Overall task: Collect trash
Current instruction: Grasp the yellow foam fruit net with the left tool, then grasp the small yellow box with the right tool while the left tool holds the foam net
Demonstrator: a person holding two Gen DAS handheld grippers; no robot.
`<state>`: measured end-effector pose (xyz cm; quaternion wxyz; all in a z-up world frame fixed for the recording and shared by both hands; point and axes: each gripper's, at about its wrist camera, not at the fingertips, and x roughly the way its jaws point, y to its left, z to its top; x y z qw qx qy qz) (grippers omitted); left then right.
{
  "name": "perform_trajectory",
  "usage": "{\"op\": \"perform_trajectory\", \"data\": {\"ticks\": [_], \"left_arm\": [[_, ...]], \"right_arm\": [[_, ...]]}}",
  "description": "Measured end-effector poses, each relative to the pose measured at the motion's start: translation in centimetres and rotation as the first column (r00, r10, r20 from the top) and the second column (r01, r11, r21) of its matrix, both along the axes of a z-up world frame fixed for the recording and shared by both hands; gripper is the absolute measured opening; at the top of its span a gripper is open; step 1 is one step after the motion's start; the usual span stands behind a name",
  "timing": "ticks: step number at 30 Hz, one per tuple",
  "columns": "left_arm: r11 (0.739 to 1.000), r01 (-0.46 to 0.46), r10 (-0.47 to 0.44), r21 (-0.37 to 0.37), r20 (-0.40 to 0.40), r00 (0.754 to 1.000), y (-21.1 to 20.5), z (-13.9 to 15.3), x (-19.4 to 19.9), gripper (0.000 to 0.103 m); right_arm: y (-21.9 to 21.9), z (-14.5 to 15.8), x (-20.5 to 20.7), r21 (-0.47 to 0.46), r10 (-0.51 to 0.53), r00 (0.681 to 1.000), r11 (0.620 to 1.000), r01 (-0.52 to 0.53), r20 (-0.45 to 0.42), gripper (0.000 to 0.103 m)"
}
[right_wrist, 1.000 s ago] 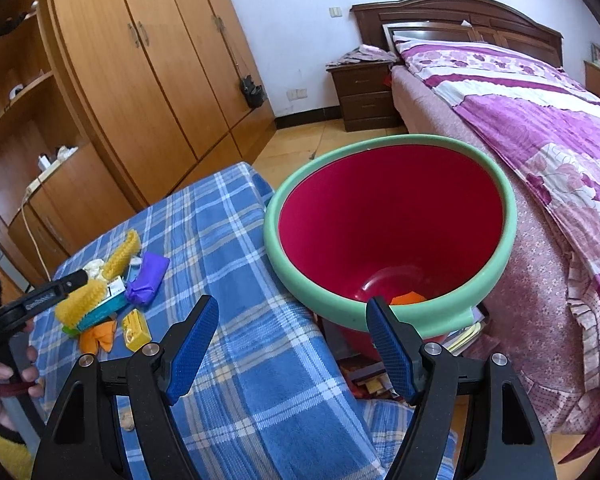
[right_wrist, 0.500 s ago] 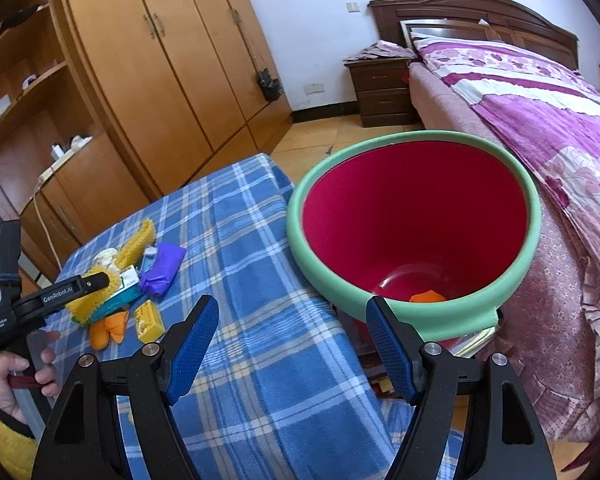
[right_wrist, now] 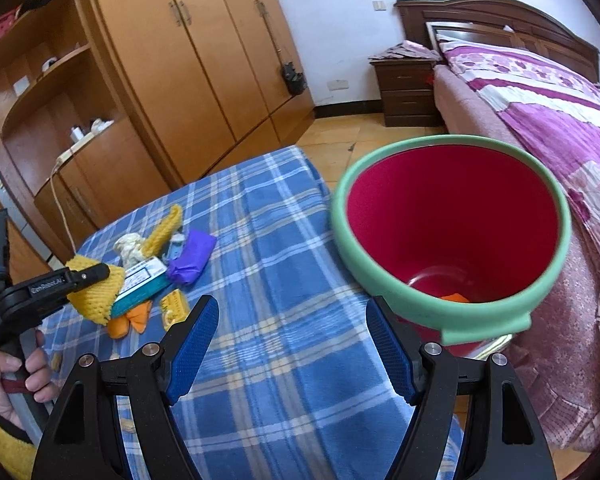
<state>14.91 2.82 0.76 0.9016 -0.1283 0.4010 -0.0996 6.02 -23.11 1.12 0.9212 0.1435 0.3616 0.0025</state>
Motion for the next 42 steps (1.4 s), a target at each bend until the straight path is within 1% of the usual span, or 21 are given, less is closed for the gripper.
{"op": "perform_trajectory", "data": {"ticks": [4,6,9,18,24,29,30,31,33,35,40,41,42], "left_arm": [[1.000,-0.010,0.011,-0.024,0.035,0.999,0.7,0.9,-1.3,0.024],[1.000,-0.024,0.025,-0.018,0.052,0.998,1.0,1.4,-1.9,0.024],[0.999,-0.051,0.050,0.015,0.075,0.996,1.4,1.8,-2.9,0.024],[0.985,-0.130,0.127,0.109,0.038,0.991,3.1,0.3,-3.7,0.024],[0.978,-0.158,0.158,0.133,0.016,0.987,3.8,-0.8,-3.8,0.024],[0.977,-0.165,0.167,0.135,-0.005,0.986,4.2,-1.5,-3.7,0.024],[0.977,-0.166,0.168,0.135,-0.007,0.986,4.2,-1.5,-3.7,0.024],[0.977,-0.166,0.169,0.133,-0.009,0.986,4.2,-1.6,-3.7,0.024],[0.977,-0.168,0.171,0.131,-0.011,0.985,4.2,-1.7,-3.7,0.024],[0.976,-0.171,0.174,0.134,-0.010,0.985,4.3,-1.8,-3.8,0.024],[0.975,-0.176,0.179,0.132,-0.006,0.984,4.4,-1.7,-3.9,0.024],[0.975,-0.176,0.178,0.133,-0.005,0.984,4.3,-1.6,-4.0,0.024],[0.975,-0.175,0.178,0.134,-0.005,0.984,4.3,-1.6,-4.0,0.024]], "right_arm": [[1.6,-0.1,0.8,-0.006,0.040,0.999,0.999,-0.040,-0.003,0.077],[2.5,-0.2,1.3,-0.008,0.065,0.998,0.998,-0.065,-0.005,0.077],[4.1,-0.5,2.1,-0.015,0.108,0.994,0.994,-0.108,-0.014,0.077],[8.3,-2.8,4.4,-0.041,0.211,0.974,0.976,-0.215,-0.076,0.077],[9.4,-3.9,5.3,-0.055,0.225,0.968,0.971,-0.232,-0.111,0.077],[9.7,-4.3,5.9,-0.057,0.226,0.967,0.971,-0.233,-0.116,0.077],[9.7,-4.3,5.9,-0.056,0.227,0.967,0.971,-0.234,-0.116,0.074],[9.8,-4.4,6.1,-0.055,0.229,0.966,0.970,-0.237,-0.118,0.066],[10.1,-4.6,6.3,-0.056,0.239,0.962,0.967,-0.248,-0.128,0.059],[10.5,-4.7,6.3,-0.080,0.242,0.962,0.964,-0.253,-0.125,0.053],[10.8,-4.8,6.3,-0.093,0.253,0.959,0.959,-0.266,-0.129,0.028],[10.8,-4.8,6.3,-0.094,0.252,0.959,0.960,-0.265,-0.129,0.025],[10.8,-4.9,6.3,-0.092,0.251,0.959,0.960,-0.264,-0.130,0.019]]}}
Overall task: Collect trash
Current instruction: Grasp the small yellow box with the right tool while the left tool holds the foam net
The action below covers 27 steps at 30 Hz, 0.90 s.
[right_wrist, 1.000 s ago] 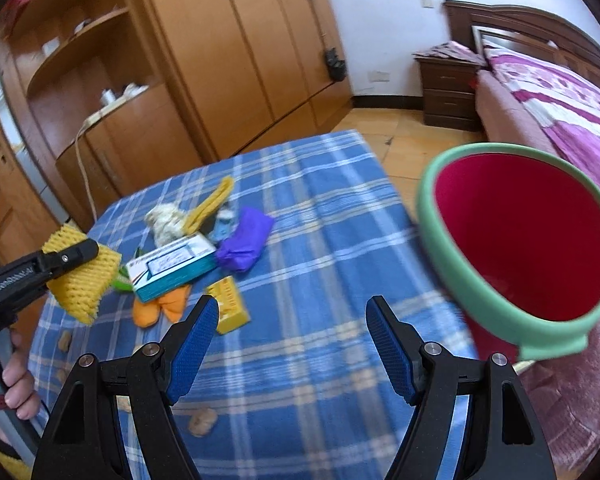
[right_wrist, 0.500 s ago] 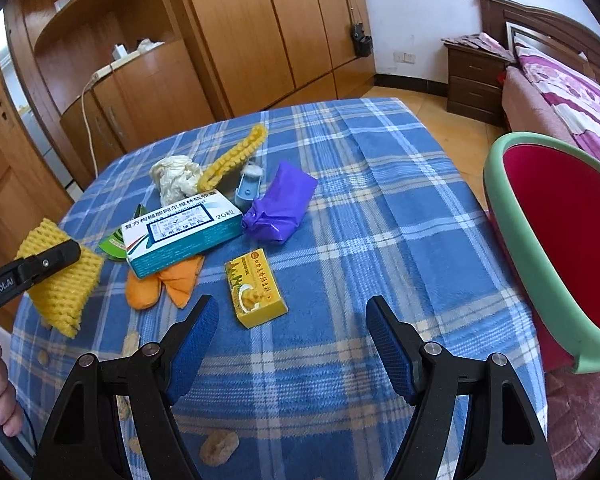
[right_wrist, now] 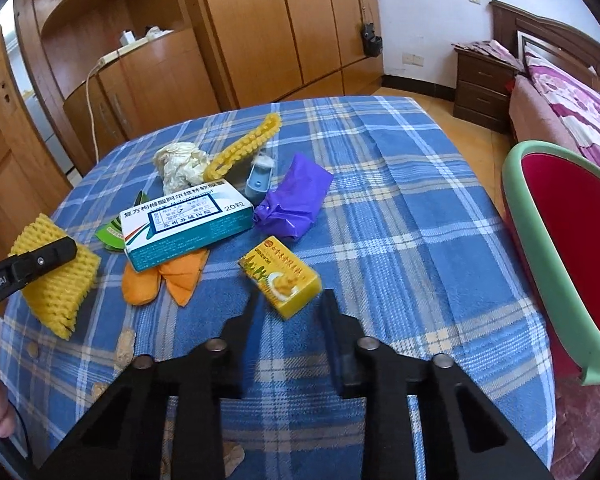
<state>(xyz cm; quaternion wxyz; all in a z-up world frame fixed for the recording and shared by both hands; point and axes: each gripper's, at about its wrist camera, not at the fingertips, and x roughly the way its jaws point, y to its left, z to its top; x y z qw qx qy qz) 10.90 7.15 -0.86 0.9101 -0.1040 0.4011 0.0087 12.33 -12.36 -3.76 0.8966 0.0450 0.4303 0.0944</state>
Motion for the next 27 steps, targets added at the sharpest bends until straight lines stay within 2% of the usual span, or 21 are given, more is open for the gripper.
{"op": "perform_trajectory", "data": {"ticks": [3,5,12,14,16,19,27], "left_arm": [[1.000,0.003,-0.003,0.000,0.003,1.000,0.0,0.1,-0.2,0.024],[1.000,0.004,-0.004,0.000,0.005,1.000,-0.1,0.2,-0.3,0.024],[1.000,0.006,-0.006,0.001,0.009,1.000,-0.2,0.4,-0.5,0.024],[1.000,0.005,-0.005,-0.001,0.008,1.000,-0.2,0.4,-0.5,0.024],[1.000,0.004,-0.004,-0.002,0.006,1.000,-0.2,0.4,-0.5,0.024],[1.000,0.004,-0.004,-0.003,0.000,1.000,-0.2,0.2,-0.4,0.024],[1.000,0.004,-0.004,-0.002,-0.010,1.000,-0.1,0.0,0.1,0.024]], "right_arm": [[-0.3,-0.1,-0.1,0.012,-0.002,1.000,1.000,0.002,-0.004,0.009],[-0.5,0.0,-0.3,0.027,-0.005,1.000,1.000,0.005,-0.004,0.006],[-1.1,0.8,-0.8,0.070,0.000,1.000,0.998,-0.001,0.010,0.008],[-1.1,1.0,-0.7,0.059,-0.002,1.000,0.998,0.001,0.017,0.017],[-1.1,1.2,-0.6,0.062,0.000,1.000,0.998,-0.001,0.026,0.034],[-0.7,1.2,-0.1,0.044,0.030,0.999,0.999,-0.031,0.024,0.045],[0.8,0.2,2.4,-0.052,0.092,0.996,0.994,-0.092,0.009,0.054]]}}
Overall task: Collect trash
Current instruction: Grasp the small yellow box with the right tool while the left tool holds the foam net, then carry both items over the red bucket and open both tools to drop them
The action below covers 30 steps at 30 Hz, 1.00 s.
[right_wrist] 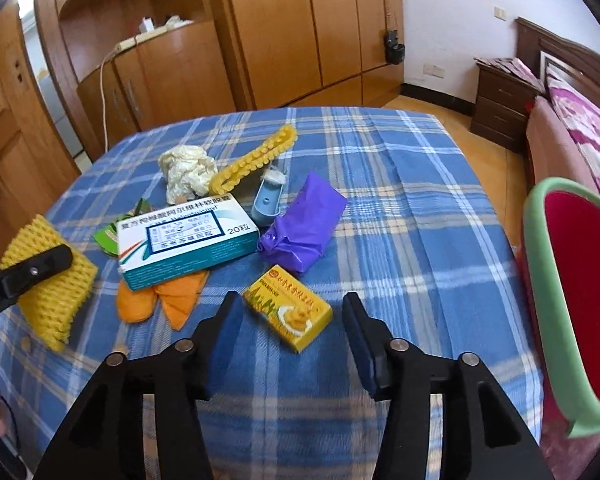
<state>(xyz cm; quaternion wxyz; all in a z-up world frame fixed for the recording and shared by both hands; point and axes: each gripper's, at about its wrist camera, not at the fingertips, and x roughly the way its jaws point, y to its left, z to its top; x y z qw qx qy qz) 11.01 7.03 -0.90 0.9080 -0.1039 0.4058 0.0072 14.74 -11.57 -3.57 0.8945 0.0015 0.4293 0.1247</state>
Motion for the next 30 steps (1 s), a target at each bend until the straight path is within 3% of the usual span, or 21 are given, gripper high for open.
{"op": "perform_trajectory", "data": {"ticks": [5,6,9,21,30], "left_arm": [[1.000,0.003,-0.003,0.002,-0.002,1.000,-0.1,-0.1,0.1,0.024],[1.000,0.004,-0.004,0.002,-0.001,1.000,-0.1,-0.1,0.0,0.024],[1.000,0.012,-0.012,0.000,0.005,1.000,-0.4,0.1,-0.2,0.024],[0.994,0.112,-0.112,-0.007,0.038,0.993,-3.4,1.7,-1.5,0.024],[0.975,0.222,-0.220,-0.018,0.055,0.974,-7.4,2.9,-1.7,0.024]], "right_arm": [[0.0,0.0,0.2,0.046,0.030,1.000,0.998,-0.030,-0.008,0.051],[0.0,0.1,0.1,0.046,0.025,1.000,0.999,-0.025,-0.004,0.040],[-0.2,0.1,-0.3,0.057,0.031,0.999,0.998,-0.030,-0.007,0.031],[-2.8,2.5,-4.4,0.177,-0.035,0.999,0.984,0.031,0.022,0.031],[-6.9,6.0,-7.9,0.238,-0.141,0.983,0.965,0.111,0.114,0.031]]}}
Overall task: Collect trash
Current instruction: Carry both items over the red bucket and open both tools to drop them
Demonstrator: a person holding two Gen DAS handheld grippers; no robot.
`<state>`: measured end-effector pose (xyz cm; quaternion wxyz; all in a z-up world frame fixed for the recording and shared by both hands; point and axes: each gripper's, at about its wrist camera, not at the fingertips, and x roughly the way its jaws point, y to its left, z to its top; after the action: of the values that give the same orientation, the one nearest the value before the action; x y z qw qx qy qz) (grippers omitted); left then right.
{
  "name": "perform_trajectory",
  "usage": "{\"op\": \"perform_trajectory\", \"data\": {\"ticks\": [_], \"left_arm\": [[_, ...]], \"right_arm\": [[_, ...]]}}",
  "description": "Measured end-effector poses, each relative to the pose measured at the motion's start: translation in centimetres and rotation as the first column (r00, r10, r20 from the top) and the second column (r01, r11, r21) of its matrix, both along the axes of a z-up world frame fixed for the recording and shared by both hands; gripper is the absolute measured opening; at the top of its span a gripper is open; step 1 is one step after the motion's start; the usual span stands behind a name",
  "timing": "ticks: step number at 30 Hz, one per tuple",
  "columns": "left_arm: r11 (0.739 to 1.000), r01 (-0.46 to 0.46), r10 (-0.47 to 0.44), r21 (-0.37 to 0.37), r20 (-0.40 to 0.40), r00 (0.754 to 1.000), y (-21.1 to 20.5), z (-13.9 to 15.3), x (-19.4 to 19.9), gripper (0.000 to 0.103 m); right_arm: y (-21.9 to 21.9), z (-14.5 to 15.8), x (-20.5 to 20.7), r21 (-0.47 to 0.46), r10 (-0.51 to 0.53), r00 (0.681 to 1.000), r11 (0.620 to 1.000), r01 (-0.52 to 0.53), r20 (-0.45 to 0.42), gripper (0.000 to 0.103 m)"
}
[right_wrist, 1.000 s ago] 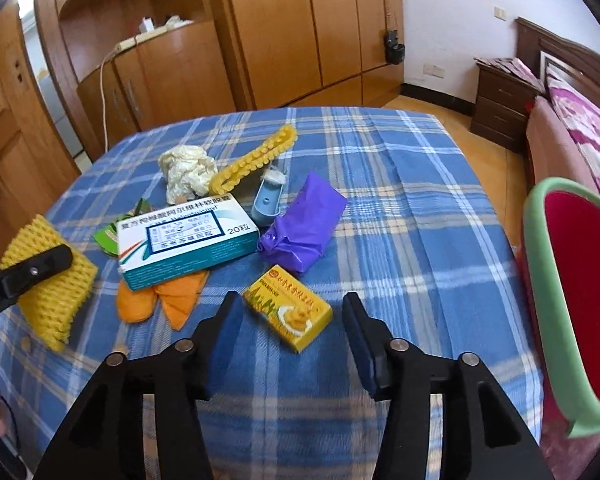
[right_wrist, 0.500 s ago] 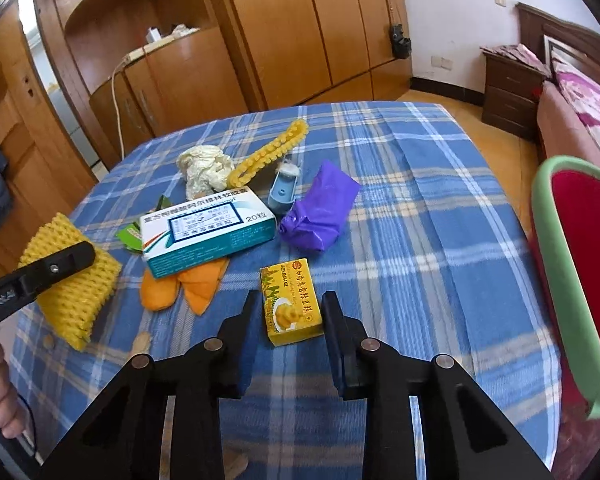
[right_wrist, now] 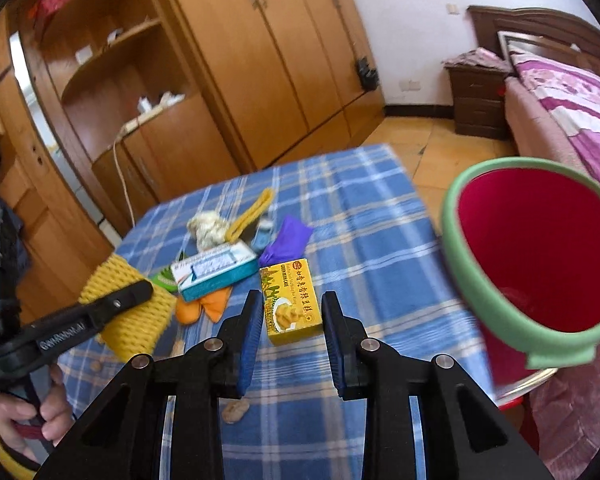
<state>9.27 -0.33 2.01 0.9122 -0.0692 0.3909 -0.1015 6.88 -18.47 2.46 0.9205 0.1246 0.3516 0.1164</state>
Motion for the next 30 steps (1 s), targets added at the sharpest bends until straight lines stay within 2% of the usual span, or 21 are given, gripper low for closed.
{"op": "perform_trajectory", "data": {"ticks": [5,11,16,30], "left_arm": [[0.998,0.062,-0.063,-0.014,-0.009,0.998,-2.7,0.3,0.6,0.024],[0.991,0.133,-0.133,-0.011,0.019,0.991,-6.5,1.1,1.5,0.024],[0.983,0.185,-0.184,-0.022,0.028,0.983,-9.8,1.3,2.6,0.024],[0.945,0.327,-0.326,-0.027,0.041,0.945,-20.0,1.4,5.9,0.024]], "right_arm": [[-2.8,1.4,-1.2,0.024,-0.074,0.996,0.997,0.073,0.040,0.031],[-6.3,2.6,-2.1,0.030,-0.156,0.984,0.988,0.154,0.080,0.031],[-8.9,3.2,-2.4,0.012,-0.220,0.970,0.975,0.220,0.106,0.031],[-16.4,2.3,-2.5,-0.014,-0.396,0.913,0.917,0.400,0.100,0.031]]}}
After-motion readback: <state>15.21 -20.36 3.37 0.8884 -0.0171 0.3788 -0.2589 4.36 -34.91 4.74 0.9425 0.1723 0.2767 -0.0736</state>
